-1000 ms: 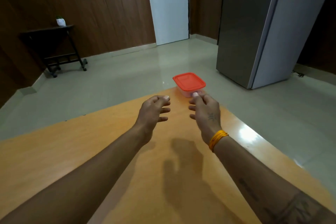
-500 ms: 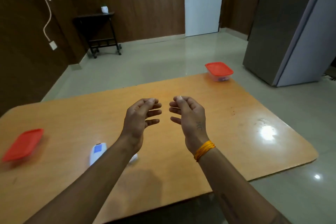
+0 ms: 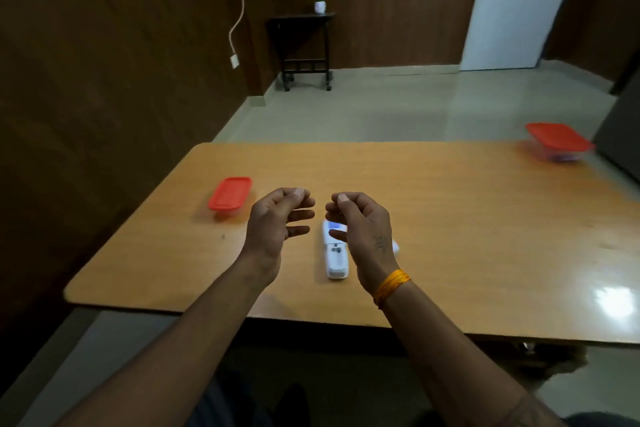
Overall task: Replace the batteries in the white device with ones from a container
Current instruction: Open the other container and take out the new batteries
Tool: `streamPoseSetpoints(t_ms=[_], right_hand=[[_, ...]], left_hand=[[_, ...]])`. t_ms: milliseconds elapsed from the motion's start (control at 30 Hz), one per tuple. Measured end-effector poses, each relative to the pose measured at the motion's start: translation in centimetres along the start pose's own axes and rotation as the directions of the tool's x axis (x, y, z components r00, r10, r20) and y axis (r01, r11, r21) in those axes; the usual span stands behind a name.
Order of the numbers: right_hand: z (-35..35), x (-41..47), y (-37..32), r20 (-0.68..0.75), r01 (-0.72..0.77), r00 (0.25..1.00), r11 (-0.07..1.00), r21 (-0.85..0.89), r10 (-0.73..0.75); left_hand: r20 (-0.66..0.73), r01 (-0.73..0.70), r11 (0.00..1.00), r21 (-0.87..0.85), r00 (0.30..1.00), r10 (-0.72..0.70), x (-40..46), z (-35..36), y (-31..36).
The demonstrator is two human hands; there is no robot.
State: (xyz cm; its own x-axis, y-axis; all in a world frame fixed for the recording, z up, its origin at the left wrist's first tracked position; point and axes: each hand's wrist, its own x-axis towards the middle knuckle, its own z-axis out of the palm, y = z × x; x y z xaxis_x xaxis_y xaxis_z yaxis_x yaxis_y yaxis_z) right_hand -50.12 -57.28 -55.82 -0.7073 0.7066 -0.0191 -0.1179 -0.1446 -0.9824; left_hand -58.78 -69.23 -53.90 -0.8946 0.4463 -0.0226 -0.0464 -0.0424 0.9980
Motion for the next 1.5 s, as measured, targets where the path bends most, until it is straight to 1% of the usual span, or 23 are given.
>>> streamPoseSetpoints(t_ms=[167, 267, 433, 500, 633, 800, 933, 1000, 1133, 1200, 1300, 1367, 1433, 1500], right_hand=[[6.6, 0.2, 3.2, 0.082, -0.051, 0.995, 0.998, -0.038, 0.054], [10.0, 1.2, 5.5, 0.117, -0.026, 0.992, 0.992, -0.127, 0.041], [14.6, 3.9, 9.0, 0.134, -0.07, 0.985, 0.961, -0.268, 0.109], [16.3, 5.1, 10.2, 0.138, -0.041, 0.986, 0.937, -0.348, 0.095], [19.0, 7.4, 11.4, 0.183, 0.072, 0.982, 0.84, -0.538, 0.033], [21.0, 10.2, 12.3, 0.242, 0.156, 0.97, 0.746, -0.648, 0.008], [21.5, 11.1, 12.5, 0.277, 0.206, 0.961, 0.681, -0.703, -0.005], [21.2, 11.2, 12.5, 0.274, 0.213, 0.962, 0.666, -0.715, -0.014], [19.6, 10.3, 12.0, 0.271, 0.261, 0.959, 0.649, -0.714, -0.087], [18.3, 9.2, 11.4, 0.244, 0.263, 0.962, 0.673, -0.691, -0.126], [16.0, 7.3, 10.0, 0.213, 0.248, 0.966, 0.741, -0.624, -0.145], [14.0, 6.1, 9.0, 0.222, 0.262, 0.962, 0.76, -0.594, -0.158], [11.8, 4.8, 7.9, 0.241, 0.281, 0.956, 0.773, -0.569, -0.17], [9.6, 3.5, 6.7, 0.268, 0.284, 0.95, 0.804, -0.522, -0.162]], left_hand=[[-0.145, 0.043, 0.999, -0.001, 0.988, -0.042, 0.9, -8.0, -1.3], [-0.208, 0.073, 0.997, -0.013, 0.975, -0.074, 2.5, -12.1, -2.3], [-0.315, 0.114, 0.99, -0.082, 0.94, -0.134, 6.0, -17.3, -4.1], [-0.336, 0.13, 0.988, -0.084, 0.93, -0.151, 7.5, -18.6, -4.8], [-0.364, 0.176, 0.983, -0.054, 0.913, -0.183, 10.6, -19.7, -6.0], [-0.301, 0.255, 0.967, -0.002, 0.922, -0.243, 14.4, -19.5, -6.3], [-0.297, 0.289, 0.957, 0.029, 0.917, -0.268, 15.7, -19.1, -6.5], [-0.308, 0.282, 0.959, 0.029, 0.915, -0.259, 15.5, -19.0, -6.6], [-0.313, 0.257, 0.966, 0.005, 0.918, -0.243, 14.0, -18.1, -6.2], [-0.325, 0.23, 0.973, -0.015, 0.919, -0.222, 12.6, -17.4, -5.8], [-0.314, 0.201, 0.979, -0.034, 0.928, -0.202, 10.3, -16.2, -5.4], [-0.294, 0.189, 0.979, -0.073, 0.934, -0.202, 9.0, -15.3, -5.4], [-0.269, 0.182, 0.972, -0.147, 0.938, -0.217, 7.6, -14.0, -5.2], [-0.229, 0.207, 0.961, -0.184, 0.942, -0.246, 6.4, -12.7, -4.9]])
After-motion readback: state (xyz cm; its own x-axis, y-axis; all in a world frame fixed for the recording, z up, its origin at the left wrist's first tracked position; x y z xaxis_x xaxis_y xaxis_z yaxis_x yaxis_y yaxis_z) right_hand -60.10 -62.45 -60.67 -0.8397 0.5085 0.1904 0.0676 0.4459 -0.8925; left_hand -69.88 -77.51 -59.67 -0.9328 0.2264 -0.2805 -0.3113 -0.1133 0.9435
